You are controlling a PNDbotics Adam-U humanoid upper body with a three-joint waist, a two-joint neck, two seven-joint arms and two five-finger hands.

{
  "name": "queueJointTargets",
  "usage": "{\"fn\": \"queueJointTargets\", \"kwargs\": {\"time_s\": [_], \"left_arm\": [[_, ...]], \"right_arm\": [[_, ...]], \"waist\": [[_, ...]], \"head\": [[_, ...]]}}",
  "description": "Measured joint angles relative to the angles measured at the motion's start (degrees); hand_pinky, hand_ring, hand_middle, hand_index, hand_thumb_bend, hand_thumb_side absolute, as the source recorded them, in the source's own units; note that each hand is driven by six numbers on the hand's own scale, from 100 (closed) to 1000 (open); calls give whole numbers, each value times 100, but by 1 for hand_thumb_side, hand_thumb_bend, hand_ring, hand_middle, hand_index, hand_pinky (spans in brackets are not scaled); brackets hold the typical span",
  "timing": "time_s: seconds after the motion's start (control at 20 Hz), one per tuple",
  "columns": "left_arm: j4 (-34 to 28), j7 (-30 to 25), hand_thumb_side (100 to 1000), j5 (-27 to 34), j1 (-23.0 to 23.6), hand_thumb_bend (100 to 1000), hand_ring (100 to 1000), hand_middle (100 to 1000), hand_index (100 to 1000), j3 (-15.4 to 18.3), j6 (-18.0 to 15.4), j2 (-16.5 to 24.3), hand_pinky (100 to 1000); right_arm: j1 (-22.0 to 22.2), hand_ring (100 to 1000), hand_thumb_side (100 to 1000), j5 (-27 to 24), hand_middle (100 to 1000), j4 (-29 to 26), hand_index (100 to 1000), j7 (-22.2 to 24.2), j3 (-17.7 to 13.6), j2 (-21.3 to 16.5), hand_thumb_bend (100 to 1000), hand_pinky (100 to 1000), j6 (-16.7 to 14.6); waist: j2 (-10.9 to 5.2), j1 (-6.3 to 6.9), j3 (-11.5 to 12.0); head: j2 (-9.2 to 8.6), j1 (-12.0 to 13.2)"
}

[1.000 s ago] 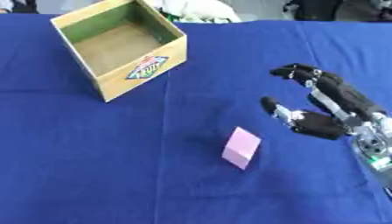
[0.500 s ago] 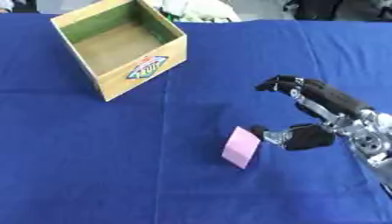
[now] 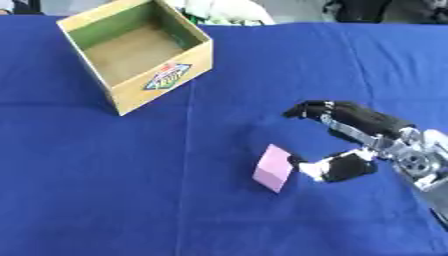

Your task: Pick up objects on the table and place them in the box.

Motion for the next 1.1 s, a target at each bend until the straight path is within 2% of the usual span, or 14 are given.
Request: {"fn": "queueJointTargets", "kwargs": {"time_s": [0.25, 0.4, 0.5, 1.1], "left_arm": [[0, -25, 878, 4, -2, 487, 719, 707, 723, -1, -5, 0, 703], [0, -38, 876, 14, -9, 481, 718, 706, 722, -2, -1, 0, 703], [0, -50, 876, 20, -10, 479, 718, 706, 722, -2, 2, 0, 703], [0, -102, 878, 40, -16, 470, 716, 705, 720, -5, 17, 0, 702]], "right_arm": [[-3, 868, 448, 40, 872, 0, 960, 198, 103, -7, 277, 906, 50], [-2, 878, 559, 122, 874, 0, 965, 280, 143, -44, 403, 907, 97], [-1, 882, 572, 222, 874, 0, 965, 312, 150, -46, 419, 907, 132], [-75, 876, 568, 520, 858, 0, 957, 413, 290, -36, 383, 897, 352]], "waist": [[1, 0, 23], [6, 1, 34], [13, 1, 40], [71, 4, 69]], "head": [[2, -19], [2, -29], [2, -38], [2, -56]]}}
